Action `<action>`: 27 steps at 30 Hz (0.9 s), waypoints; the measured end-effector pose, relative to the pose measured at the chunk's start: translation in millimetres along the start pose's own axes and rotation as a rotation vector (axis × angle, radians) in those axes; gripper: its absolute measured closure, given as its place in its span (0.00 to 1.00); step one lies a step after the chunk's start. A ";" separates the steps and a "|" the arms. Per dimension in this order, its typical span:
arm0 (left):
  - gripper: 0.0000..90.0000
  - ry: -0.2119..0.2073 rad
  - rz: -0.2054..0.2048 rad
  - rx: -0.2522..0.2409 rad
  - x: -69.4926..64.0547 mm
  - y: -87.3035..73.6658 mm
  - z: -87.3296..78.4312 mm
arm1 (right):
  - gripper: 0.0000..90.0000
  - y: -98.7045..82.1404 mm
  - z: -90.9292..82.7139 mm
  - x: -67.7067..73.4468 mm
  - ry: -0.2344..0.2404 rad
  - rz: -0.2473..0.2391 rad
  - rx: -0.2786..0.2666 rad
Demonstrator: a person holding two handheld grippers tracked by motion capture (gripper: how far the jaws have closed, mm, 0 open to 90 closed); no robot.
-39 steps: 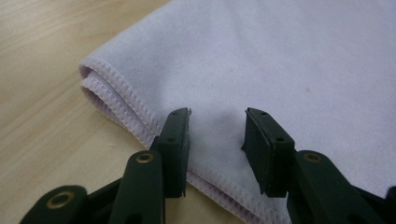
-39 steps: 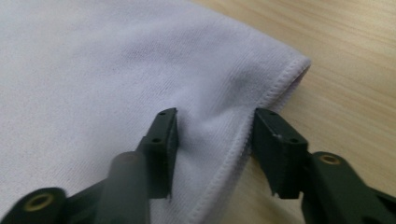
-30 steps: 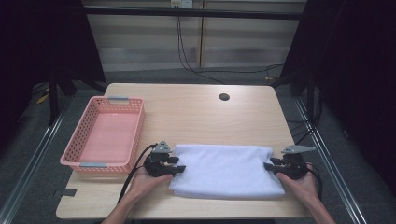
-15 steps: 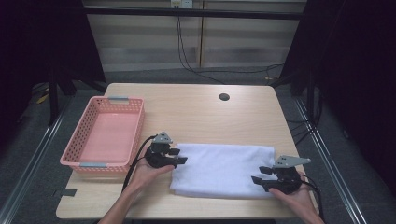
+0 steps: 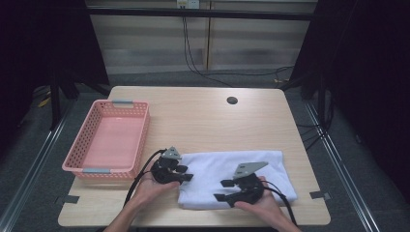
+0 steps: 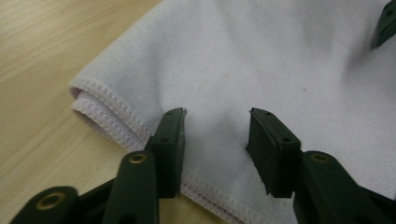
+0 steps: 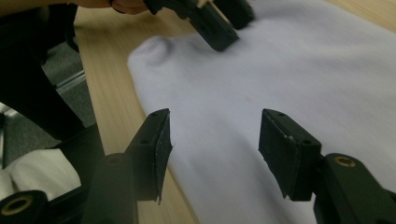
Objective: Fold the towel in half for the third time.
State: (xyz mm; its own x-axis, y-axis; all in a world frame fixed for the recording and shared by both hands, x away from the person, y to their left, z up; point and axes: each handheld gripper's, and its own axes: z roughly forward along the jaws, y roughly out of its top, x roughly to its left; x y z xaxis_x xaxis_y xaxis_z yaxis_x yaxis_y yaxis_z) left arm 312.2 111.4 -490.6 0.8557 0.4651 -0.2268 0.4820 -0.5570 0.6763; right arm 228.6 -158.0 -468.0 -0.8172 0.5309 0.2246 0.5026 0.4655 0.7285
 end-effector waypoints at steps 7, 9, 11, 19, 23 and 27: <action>0.55 0.036 -0.031 -0.062 8.6 5.1 -7.2 | 0.48 25.4 48.2 20.4 0.099 -0.061 0.019; 0.51 0.052 -0.052 -0.071 11.7 4.6 -9.1 | 0.50 28.3 60.5 21.7 0.118 -0.085 0.027; 0.48 0.064 -0.061 -0.078 14.1 4.0 -11.0 | 0.49 27.3 71.7 24.0 0.117 -0.097 0.056; 0.42 0.074 -0.058 -0.103 13.9 7.1 -2.3 | 0.44 19.5 81.6 38.0 0.046 -0.253 0.081; 0.41 0.072 -0.067 -0.111 15.4 8.5 -4.5 | 0.57 16.4 82.0 42.5 -0.023 -0.321 0.070; 0.41 0.093 -0.078 -0.128 22.9 11.4 -4.3 | 0.69 18.5 80.4 39.1 -0.033 -0.320 0.082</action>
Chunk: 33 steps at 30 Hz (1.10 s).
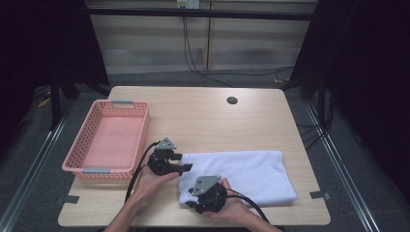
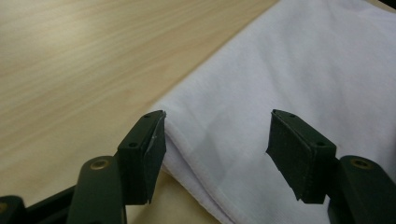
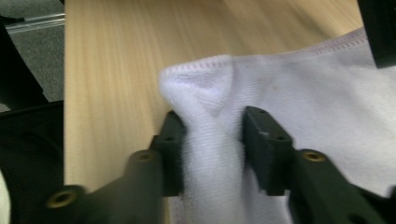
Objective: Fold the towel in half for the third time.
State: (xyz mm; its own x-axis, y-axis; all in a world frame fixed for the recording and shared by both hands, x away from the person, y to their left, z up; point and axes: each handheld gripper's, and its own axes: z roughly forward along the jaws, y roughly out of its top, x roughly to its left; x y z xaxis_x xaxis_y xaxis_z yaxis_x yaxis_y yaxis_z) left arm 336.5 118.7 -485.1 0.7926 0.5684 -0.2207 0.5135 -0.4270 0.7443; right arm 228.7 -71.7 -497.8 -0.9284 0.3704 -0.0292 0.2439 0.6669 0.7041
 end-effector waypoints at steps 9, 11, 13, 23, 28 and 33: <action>0.38 0.044 -0.029 0.038 27.4 4.1 10.5 | 0.82 -0.7 -2.7 -13.9 0.051 0.115 -0.009; 0.37 0.039 -0.038 0.046 29.7 2.3 13.9 | 0.83 -0.9 -4.0 -14.0 0.061 0.135 -0.008; 0.36 0.030 -0.036 0.057 29.6 2.0 15.0 | 0.83 -1.7 -4.3 -13.7 0.059 0.130 -0.012; 0.52 -0.005 0.045 0.072 25.1 1.0 19.4 | 0.83 -2.6 -4.6 -14.7 0.067 0.135 -0.016; 0.73 -0.073 0.055 0.077 21.8 0.1 21.0 | 0.83 -2.3 -5.3 -15.5 0.079 0.143 -0.010; 0.88 -0.117 -0.003 0.064 22.5 0.9 20.9 | 0.84 -2.3 -6.8 -17.4 0.091 0.160 -0.010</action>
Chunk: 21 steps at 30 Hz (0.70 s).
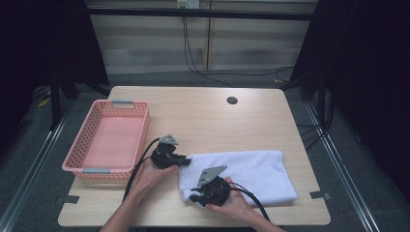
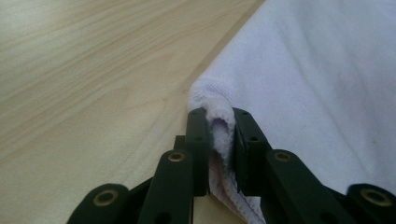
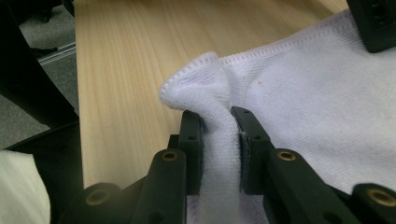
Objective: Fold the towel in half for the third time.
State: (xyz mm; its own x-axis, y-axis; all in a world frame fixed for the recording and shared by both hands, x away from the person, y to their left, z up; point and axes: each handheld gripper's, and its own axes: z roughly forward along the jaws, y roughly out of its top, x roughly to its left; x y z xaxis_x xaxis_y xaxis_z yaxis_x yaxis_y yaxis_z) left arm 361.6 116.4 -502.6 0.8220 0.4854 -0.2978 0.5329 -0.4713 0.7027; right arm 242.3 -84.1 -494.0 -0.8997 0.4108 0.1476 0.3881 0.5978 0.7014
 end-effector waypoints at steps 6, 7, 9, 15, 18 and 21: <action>0.89 -0.053 -0.081 -0.084 3.3 8.2 -11.6 | 0.85 6.8 -13.8 -1.3 0.005 0.023 -0.042; 0.89 -0.051 -0.084 -0.082 3.5 10.0 -13.4 | 0.85 10.5 -18.9 -1.2 0.005 0.023 -0.054; 0.89 -0.044 -0.091 -0.086 2.3 12.2 -15.6 | 0.85 15.3 -26.7 -1.9 0.000 0.021 -0.077; 0.89 -0.053 -0.100 -0.156 1.3 26.5 -32.2 | 0.85 25.4 -44.6 -6.4 0.013 0.056 -0.155; 0.89 -0.060 -0.105 -0.174 2.9 35.6 -37.9 | 0.85 33.9 -50.3 -5.6 0.006 0.059 -0.174; 0.89 -0.055 -0.103 -0.196 2.2 44.2 -46.8 | 0.85 43.2 -56.5 -6.7 0.009 0.076 -0.208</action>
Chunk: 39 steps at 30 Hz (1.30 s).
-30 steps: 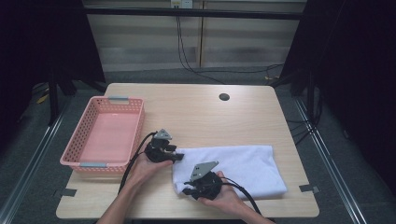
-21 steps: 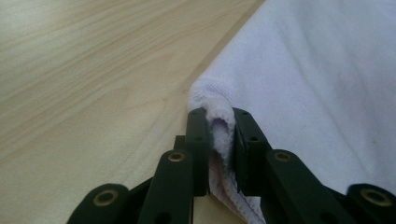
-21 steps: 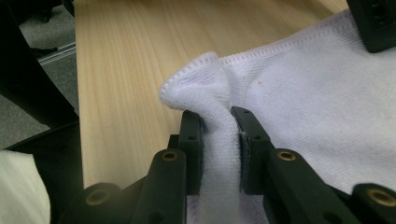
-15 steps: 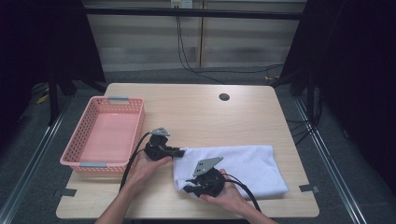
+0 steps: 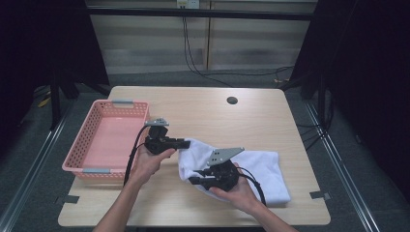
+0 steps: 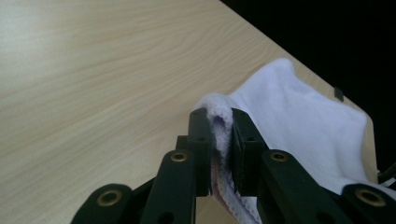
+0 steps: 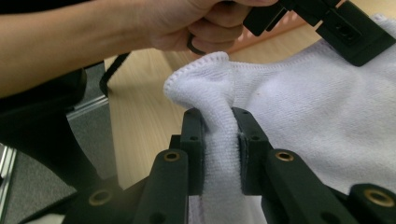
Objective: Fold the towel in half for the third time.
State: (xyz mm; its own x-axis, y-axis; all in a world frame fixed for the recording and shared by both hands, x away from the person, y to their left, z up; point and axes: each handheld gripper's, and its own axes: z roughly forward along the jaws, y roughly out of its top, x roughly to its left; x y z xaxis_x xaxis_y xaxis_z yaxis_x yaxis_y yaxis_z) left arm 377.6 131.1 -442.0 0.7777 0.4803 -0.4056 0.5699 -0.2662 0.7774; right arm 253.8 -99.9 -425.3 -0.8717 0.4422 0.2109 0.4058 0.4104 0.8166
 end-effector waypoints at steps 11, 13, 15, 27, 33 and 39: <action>0.90 0.064 0.005 -0.034 -2.0 4.5 -42.5 | 0.85 26.7 22.5 19.2 0.021 -0.051 -0.040; 0.90 0.064 -0.001 -0.054 -0.4 4.3 -52.6 | 0.85 31.4 27.6 22.5 0.030 -0.052 -0.044; 0.90 0.080 0.007 -0.063 0.3 8.1 -64.2 | 0.85 40.6 30.6 26.5 0.032 -0.073 -0.058; 0.89 0.126 0.033 -0.051 -12.4 23.6 -60.9 | 0.85 46.8 37.7 31.7 0.017 -0.042 -0.139; 0.89 0.084 0.063 -0.045 -31.1 37.1 -30.8 | 0.83 30.9 11.0 26.3 -0.023 -0.012 -0.160; 0.87 0.057 0.088 -0.026 -45.4 42.2 2.6 | 0.82 2.1 -20.4 17.7 -0.067 0.040 -0.201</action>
State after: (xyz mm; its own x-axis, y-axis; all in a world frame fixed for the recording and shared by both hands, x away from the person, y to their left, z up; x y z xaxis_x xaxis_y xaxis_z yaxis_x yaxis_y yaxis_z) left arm 367.0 95.9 -392.0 0.8077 0.5029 -0.3077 0.4924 -0.2884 0.8212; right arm 233.6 -107.4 -408.9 -0.8331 0.5096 0.2151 0.3711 0.2267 0.9005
